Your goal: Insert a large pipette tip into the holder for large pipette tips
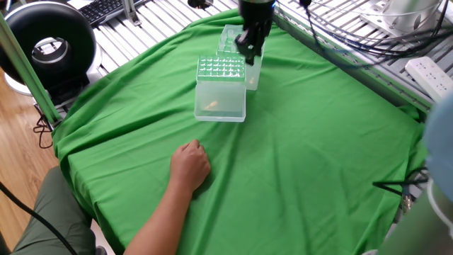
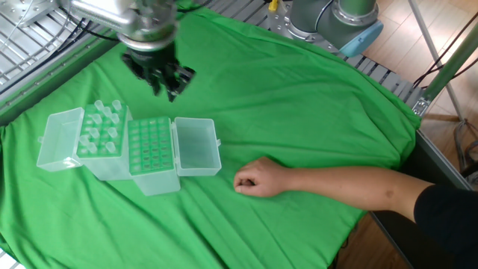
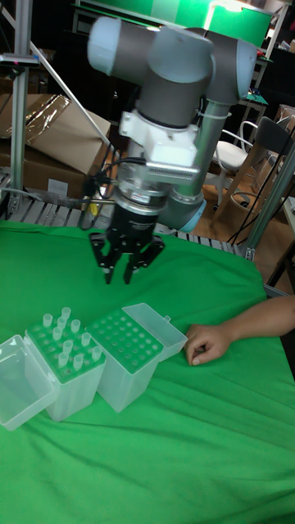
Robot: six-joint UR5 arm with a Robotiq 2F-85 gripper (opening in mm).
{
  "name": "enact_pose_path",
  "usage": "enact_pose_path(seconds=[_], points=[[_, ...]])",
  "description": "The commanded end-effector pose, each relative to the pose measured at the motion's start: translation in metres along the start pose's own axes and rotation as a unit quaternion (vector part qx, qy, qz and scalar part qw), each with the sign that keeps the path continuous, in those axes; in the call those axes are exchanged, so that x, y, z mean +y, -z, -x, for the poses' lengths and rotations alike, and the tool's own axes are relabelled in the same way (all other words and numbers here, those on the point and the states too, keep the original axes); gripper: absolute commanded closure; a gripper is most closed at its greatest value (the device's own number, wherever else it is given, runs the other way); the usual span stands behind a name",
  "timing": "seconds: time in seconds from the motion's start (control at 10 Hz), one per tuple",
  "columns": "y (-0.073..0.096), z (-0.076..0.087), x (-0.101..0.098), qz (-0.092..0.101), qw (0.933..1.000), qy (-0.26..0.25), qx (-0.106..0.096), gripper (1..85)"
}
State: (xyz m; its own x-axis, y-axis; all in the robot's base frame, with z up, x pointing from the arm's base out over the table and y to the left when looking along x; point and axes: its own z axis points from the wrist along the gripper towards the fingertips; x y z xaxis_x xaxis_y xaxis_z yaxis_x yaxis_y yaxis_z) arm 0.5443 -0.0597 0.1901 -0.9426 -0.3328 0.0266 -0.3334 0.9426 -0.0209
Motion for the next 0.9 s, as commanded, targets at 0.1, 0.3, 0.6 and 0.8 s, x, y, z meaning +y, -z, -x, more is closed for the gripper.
enact_pose_path(seconds=[0.1, 0.3, 0.6, 0.8], points=[[-0.005, 0.006, -0.076, -0.003, 0.9957, 0.090, -0.020, 47.7], [-0.021, 0.016, -0.086, -0.009, 0.9932, 0.108, -0.044, 48.7], [-0.022, -0.004, -0.071, 0.012, 0.9998, 0.016, -0.008, 46.0], [-0.022, -0.002, -0.077, 0.000, 0.9995, -0.028, -0.014, 48.7]])
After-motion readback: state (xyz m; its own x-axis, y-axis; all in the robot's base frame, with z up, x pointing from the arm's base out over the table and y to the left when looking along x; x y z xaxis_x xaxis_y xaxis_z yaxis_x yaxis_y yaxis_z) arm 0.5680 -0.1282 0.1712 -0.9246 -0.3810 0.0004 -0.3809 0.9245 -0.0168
